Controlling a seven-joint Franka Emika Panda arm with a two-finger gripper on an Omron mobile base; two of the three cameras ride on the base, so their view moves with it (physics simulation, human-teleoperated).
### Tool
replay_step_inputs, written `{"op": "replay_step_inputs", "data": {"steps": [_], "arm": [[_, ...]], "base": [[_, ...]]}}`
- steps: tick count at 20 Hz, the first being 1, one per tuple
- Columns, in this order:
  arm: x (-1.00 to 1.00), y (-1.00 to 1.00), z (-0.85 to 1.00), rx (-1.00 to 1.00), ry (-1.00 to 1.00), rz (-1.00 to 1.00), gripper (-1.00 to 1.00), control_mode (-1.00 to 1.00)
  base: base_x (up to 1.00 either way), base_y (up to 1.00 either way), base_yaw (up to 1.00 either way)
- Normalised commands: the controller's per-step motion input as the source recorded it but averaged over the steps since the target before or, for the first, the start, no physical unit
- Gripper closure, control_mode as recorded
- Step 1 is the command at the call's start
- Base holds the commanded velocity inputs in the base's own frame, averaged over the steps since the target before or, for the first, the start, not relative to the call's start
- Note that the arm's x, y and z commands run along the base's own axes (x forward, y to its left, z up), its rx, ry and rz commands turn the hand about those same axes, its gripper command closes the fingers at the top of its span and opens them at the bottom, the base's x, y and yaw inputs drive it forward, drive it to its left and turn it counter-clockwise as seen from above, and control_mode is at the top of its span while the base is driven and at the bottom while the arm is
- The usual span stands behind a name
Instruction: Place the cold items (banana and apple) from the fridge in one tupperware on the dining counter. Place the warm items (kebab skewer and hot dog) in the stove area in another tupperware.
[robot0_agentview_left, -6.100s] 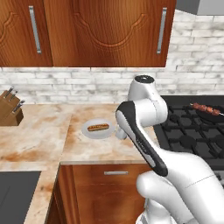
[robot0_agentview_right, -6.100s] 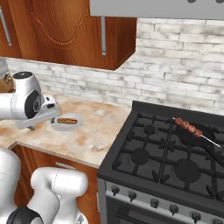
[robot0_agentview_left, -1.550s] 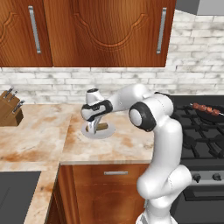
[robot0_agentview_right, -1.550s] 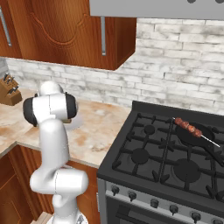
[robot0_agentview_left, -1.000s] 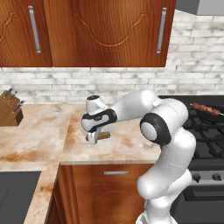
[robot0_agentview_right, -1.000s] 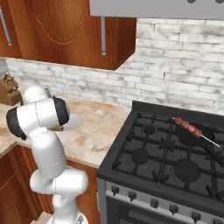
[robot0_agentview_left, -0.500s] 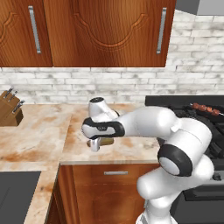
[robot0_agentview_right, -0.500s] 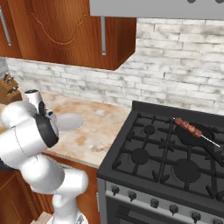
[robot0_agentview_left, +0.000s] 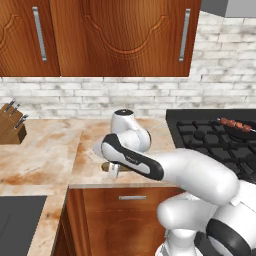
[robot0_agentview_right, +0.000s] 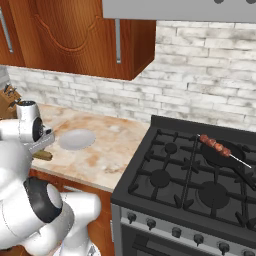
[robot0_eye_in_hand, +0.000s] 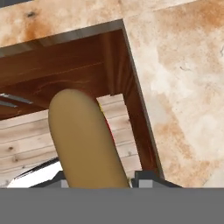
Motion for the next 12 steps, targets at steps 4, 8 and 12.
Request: {"op": "replay_step_inputs", "data": {"steps": [4, 8, 12], "arm": [[-0.64, -0.18, 0.53, 0.02, -0.16, -0.01, 1.00, -1.00], [-0.69, -0.25, 0.42, 0.00, -0.14, -0.04, 1.00, -1.00], [-0.57, -0.28, 0.43, 0.00, -0.01, -0.08, 1.00, -1.00]], "base": [[0.00, 0.00, 0.00], [0.00, 0.00, 0.00], [0.00, 0.00, 0.00]]}}
